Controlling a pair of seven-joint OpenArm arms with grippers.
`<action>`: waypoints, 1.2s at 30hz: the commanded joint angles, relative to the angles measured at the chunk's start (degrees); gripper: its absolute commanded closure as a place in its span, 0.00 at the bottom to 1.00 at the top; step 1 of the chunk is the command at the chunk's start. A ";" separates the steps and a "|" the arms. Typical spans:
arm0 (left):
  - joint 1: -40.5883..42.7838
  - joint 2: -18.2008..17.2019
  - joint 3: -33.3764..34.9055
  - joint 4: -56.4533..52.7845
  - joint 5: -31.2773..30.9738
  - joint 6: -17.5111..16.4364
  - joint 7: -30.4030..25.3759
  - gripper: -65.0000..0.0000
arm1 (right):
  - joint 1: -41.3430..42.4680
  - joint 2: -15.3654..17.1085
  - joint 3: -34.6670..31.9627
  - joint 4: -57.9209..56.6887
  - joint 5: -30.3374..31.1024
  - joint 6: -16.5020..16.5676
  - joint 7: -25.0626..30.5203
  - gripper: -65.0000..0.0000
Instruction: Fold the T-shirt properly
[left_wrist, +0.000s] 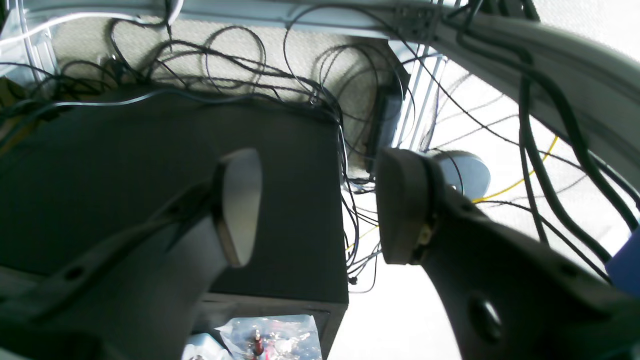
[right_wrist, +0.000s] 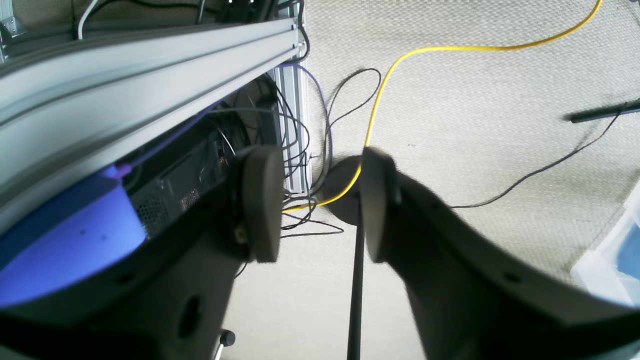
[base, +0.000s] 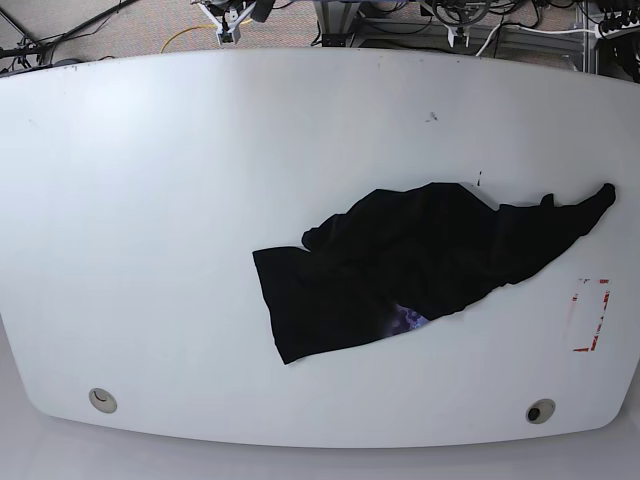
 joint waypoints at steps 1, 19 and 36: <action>0.12 0.00 -0.18 -0.24 0.04 -0.42 0.40 0.47 | -1.62 -0.34 -0.10 1.51 -0.26 0.35 -0.09 0.62; 3.17 0.08 -0.07 3.10 -0.20 -0.21 -0.58 0.48 | -0.07 0.18 -0.24 0.50 0.01 0.12 0.35 0.63; 22.69 0.96 -0.33 33.78 -0.37 -0.21 -0.58 0.49 | -19.06 -8.00 -0.15 32.76 0.19 1.87 -2.20 0.63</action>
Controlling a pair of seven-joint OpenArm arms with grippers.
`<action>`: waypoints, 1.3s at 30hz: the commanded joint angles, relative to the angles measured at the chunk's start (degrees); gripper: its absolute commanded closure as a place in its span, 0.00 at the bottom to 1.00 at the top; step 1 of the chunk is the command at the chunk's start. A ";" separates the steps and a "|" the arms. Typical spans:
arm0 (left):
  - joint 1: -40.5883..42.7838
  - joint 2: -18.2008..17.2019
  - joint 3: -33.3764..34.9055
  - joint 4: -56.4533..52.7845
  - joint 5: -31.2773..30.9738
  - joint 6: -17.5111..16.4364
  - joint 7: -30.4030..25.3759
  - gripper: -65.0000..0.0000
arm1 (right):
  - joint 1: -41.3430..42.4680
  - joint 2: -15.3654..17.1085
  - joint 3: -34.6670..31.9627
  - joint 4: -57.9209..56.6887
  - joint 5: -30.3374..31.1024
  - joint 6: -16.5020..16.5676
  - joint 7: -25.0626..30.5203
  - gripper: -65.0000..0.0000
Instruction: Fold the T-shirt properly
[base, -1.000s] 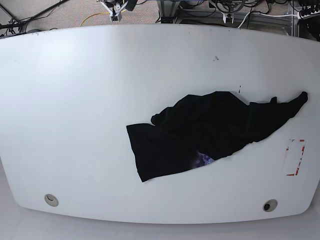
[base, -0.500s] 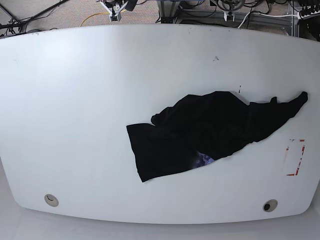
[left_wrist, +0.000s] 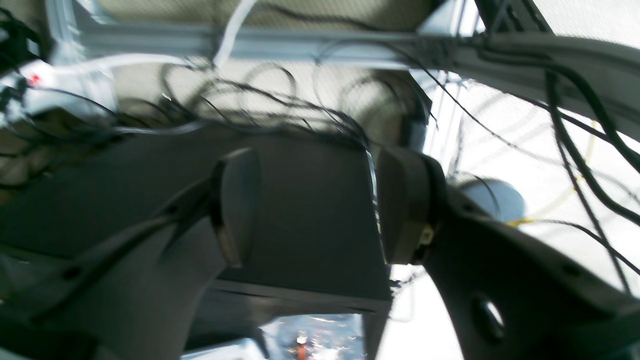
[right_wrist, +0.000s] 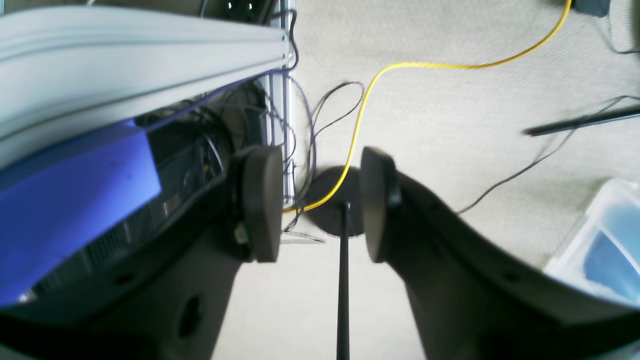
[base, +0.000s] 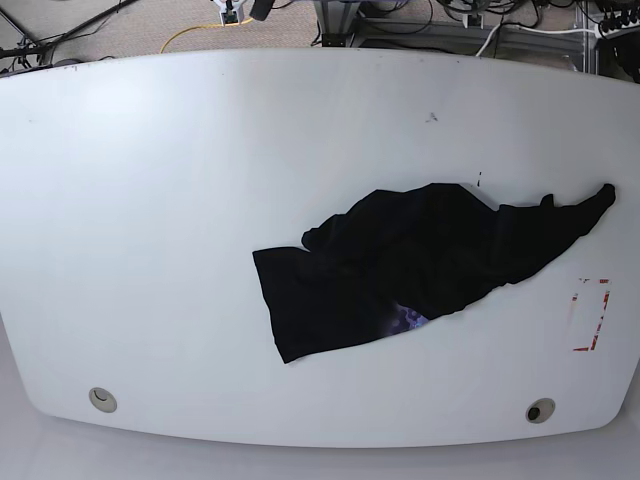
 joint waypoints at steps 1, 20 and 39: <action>3.96 -0.18 -0.07 4.96 0.09 0.21 -0.03 0.49 | -3.11 -0.90 0.13 4.58 0.25 1.81 0.36 0.63; 27.26 -0.35 0.19 43.91 -6.77 0.03 0.06 0.49 | -26.93 -2.57 -8.22 37.98 17.66 3.04 -0.43 0.63; 42.20 -10.11 0.63 70.81 -20.66 0.12 0.06 0.49 | -39.76 -2.48 -11.21 69.46 26.36 3.04 -3.77 0.63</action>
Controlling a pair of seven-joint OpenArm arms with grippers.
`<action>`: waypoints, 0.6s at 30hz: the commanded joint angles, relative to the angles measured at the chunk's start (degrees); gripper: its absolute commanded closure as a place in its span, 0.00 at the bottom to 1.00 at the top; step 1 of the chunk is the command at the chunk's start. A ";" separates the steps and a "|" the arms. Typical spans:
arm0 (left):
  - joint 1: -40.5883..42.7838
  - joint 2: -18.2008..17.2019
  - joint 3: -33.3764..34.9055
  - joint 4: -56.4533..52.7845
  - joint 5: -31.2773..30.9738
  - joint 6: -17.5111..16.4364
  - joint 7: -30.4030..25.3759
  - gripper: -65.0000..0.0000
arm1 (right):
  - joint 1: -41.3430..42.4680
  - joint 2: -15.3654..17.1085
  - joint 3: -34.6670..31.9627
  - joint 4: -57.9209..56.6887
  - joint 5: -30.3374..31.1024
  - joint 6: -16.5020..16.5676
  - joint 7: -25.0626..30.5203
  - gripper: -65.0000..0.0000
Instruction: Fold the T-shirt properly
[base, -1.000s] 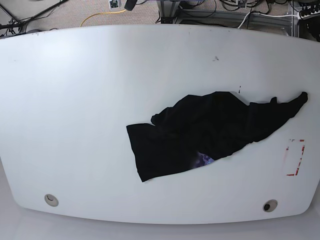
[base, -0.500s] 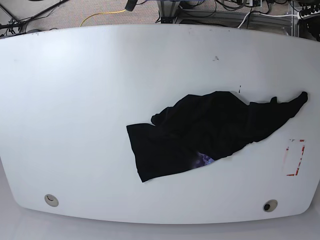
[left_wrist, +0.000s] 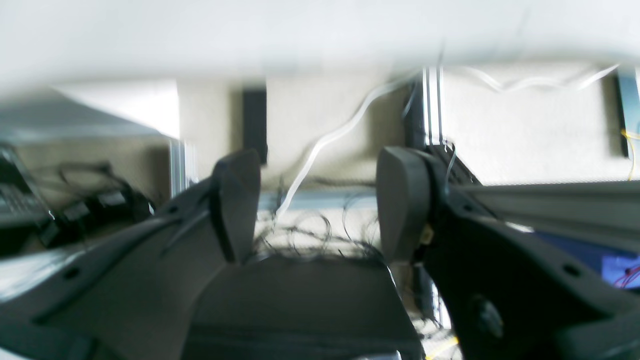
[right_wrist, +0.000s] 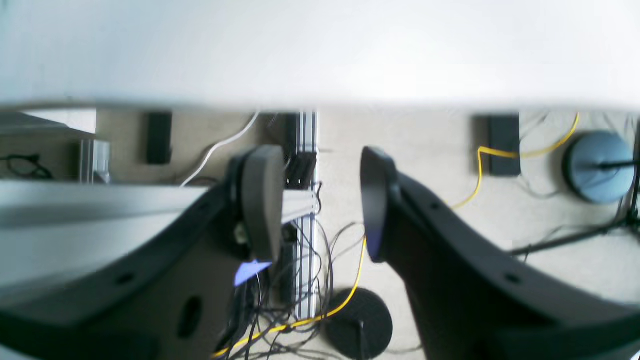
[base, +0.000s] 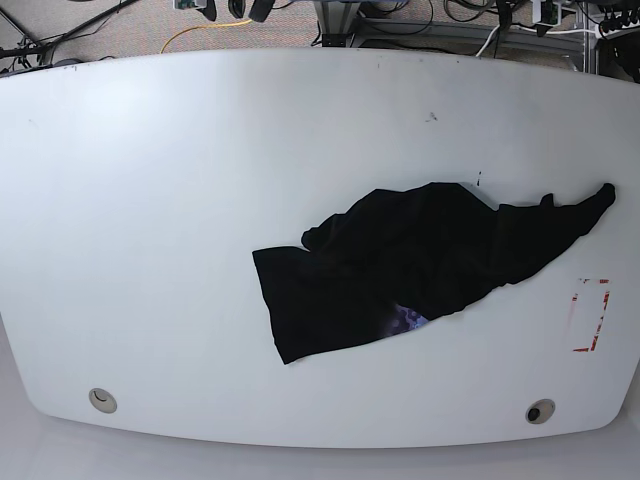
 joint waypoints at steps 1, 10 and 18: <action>2.21 0.27 -1.18 3.93 -0.31 -0.10 -1.17 0.49 | 0.81 0.04 0.14 1.68 0.46 0.31 0.80 0.63; 2.29 0.45 -1.54 8.68 -0.31 -0.01 -1.17 0.48 | 10.83 1.53 0.31 1.59 0.46 0.40 0.71 0.63; 1.24 0.45 -0.92 8.59 -0.31 -0.01 -1.17 0.32 | 25.42 4.87 -0.04 0.71 0.55 2.51 -7.38 0.62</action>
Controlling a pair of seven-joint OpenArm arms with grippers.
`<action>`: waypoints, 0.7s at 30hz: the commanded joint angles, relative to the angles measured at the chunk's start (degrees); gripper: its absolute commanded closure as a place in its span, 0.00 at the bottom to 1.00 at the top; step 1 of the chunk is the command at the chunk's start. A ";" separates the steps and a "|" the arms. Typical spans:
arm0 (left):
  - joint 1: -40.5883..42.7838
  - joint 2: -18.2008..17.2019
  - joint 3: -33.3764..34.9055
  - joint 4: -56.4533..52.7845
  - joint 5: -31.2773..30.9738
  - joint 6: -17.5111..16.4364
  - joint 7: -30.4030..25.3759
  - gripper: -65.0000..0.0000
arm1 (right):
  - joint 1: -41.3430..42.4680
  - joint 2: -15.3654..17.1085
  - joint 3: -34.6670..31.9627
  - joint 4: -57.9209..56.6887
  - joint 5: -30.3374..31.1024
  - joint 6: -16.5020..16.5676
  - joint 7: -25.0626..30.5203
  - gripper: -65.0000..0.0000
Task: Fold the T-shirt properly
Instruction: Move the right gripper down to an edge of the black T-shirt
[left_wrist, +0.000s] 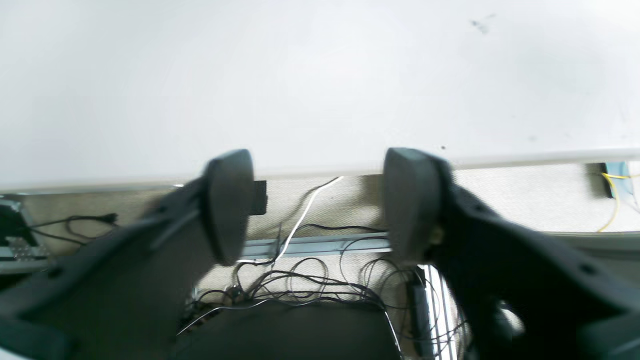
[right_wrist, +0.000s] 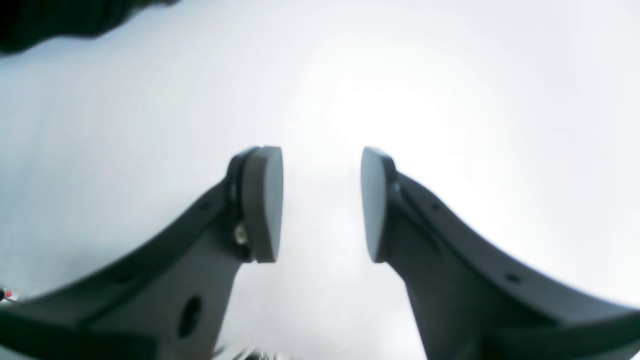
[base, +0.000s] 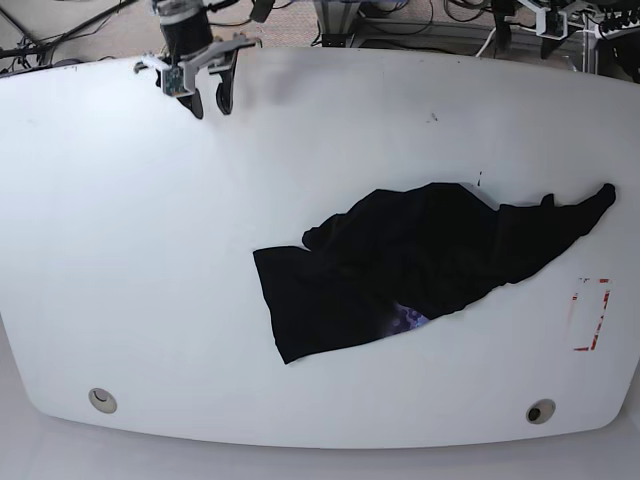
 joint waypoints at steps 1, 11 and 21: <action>-0.10 -0.27 0.28 0.83 -0.14 0.32 -1.23 0.30 | 4.82 1.09 0.03 0.71 0.64 3.41 -4.05 0.62; -0.89 4.12 0.11 0.83 0.04 0.32 -1.23 0.24 | 27.77 3.38 0.29 -0.78 0.37 13.78 -27.96 0.50; -1.50 5.70 0.11 0.74 0.13 0.41 -1.23 0.24 | 47.99 3.55 0.20 -15.29 0.20 14.14 -35.52 0.34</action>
